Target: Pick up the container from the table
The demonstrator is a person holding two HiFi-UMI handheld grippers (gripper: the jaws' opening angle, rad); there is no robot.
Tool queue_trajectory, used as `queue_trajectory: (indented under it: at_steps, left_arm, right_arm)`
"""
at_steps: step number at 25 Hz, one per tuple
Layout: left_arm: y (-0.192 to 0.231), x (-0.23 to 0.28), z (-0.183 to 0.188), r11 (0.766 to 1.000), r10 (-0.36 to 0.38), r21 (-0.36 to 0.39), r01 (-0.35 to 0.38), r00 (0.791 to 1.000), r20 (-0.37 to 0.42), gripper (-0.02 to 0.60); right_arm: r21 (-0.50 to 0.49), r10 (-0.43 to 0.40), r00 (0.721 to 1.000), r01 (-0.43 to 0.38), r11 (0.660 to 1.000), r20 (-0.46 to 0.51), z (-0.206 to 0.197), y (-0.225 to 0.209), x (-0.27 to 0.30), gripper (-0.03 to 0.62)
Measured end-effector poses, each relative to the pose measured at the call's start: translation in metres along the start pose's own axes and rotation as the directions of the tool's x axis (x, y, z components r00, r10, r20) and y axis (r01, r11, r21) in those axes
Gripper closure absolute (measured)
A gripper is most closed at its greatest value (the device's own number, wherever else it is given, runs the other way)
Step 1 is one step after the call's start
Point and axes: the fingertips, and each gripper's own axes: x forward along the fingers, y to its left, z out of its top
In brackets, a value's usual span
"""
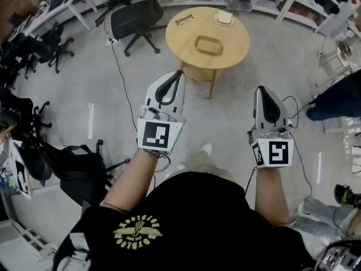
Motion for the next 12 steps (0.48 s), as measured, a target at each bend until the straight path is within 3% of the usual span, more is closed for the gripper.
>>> queue_trajectory:
  at_steps: [2, 7, 12]
  left_arm:
    - [-0.001, 0.007, -0.003, 1.0, -0.008, 0.028, 0.009, 0.999, -0.031, 0.565]
    - [0.007, 0.023, -0.013, 1.0, -0.012, -0.019, 0.011, 0.999, -0.041, 0.565]
    - [0.014, 0.041, -0.018, 1.0, 0.0, -0.015, -0.001, 0.999, -0.051, 0.565]
  right_arm:
    - [-0.001, 0.009, 1.0, -0.009, 1.0, -0.001, -0.001, -0.005, 0.006, 0.58]
    - [0.007, 0.01, 1.0, -0.01, 1.0, 0.009, -0.004, -0.015, 0.02, 0.579]
    - [0.026, 0.014, 1.0, -0.014, 1.0, 0.005, -0.013, -0.028, 0.037, 0.579]
